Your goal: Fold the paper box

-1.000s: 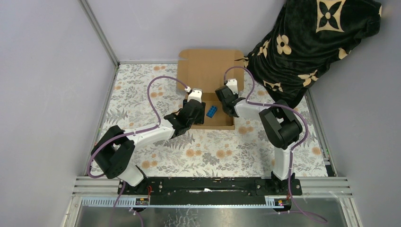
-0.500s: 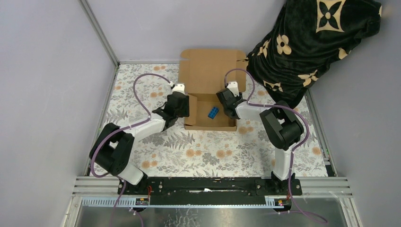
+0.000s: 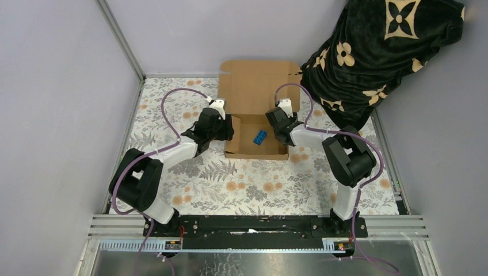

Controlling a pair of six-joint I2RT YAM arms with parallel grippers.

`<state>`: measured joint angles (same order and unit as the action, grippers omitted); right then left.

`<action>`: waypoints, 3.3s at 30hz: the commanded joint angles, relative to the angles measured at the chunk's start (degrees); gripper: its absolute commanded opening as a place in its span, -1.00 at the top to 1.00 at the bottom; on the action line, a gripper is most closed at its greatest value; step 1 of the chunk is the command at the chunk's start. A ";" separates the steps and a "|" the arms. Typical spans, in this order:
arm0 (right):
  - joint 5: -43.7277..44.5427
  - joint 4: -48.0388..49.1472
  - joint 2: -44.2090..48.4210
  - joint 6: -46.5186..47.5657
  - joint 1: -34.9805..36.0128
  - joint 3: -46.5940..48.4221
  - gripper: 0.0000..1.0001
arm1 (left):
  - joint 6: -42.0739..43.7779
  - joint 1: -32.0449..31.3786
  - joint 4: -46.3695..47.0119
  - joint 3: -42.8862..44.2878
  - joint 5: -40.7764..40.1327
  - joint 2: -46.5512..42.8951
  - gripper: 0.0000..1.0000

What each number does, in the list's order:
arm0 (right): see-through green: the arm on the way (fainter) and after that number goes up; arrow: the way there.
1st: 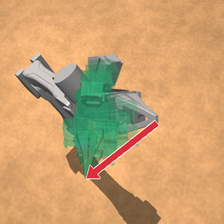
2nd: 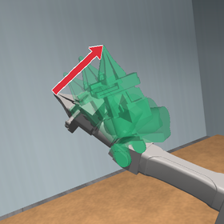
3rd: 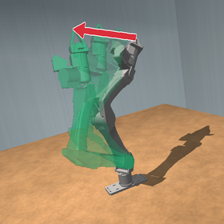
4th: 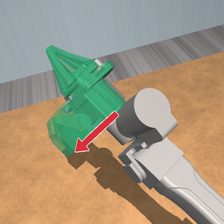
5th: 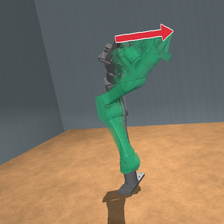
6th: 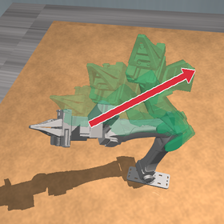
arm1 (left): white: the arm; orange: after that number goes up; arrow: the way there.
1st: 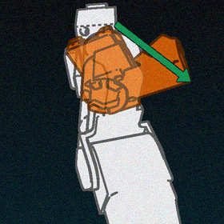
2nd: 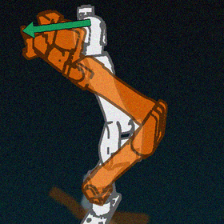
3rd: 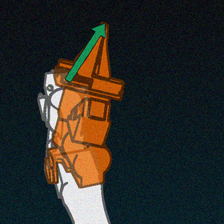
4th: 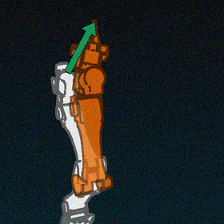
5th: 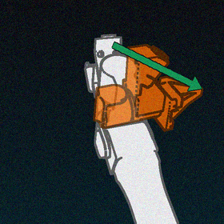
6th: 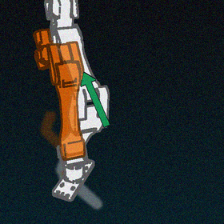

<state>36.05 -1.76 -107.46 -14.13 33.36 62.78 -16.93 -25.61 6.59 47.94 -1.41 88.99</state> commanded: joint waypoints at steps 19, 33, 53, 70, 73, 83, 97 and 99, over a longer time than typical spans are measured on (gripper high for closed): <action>-3.72 -3.40 10.52 0.06 -0.27 -1.55 -0.29 | 2.19 -1.88 -1.41 2.86 -4.55 6.68 -0.09; -5.71 -3.92 12.05 1.19 -0.32 -3.00 -0.30 | 3.19 -5.06 -7.62 7.77 -16.99 11.21 0.76; -9.28 -3.51 15.87 3.05 -1.24 -7.18 -0.34 | 2.80 -15.91 -11.09 9.77 -40.97 14.12 0.82; -11.76 -4.63 22.91 3.55 -3.97 -9.69 -0.39 | 0.70 -20.24 -15.67 15.33 -49.00 20.22 0.83; -12.26 -4.74 23.38 3.52 -4.20 -9.61 -0.39 | 0.45 -20.45 -16.89 16.58 -49.55 22.06 0.83; -13.08 -5.37 23.04 3.30 -4.37 -8.91 -0.39 | 0.54 -20.41 -18.33 18.79 -48.54 26.49 0.73; -14.11 -6.65 23.05 3.14 -4.45 -7.90 -0.39 | 0.67 -18.41 -16.14 18.14 -40.14 26.04 0.31; -14.12 -6.75 23.08 3.14 -4.45 -7.73 -0.39 | 0.76 -18.40 -15.89 17.97 -39.50 25.21 0.25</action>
<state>22.79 -8.34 -86.37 -11.14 29.28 53.01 -15.66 -44.29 -9.17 67.09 -44.58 113.93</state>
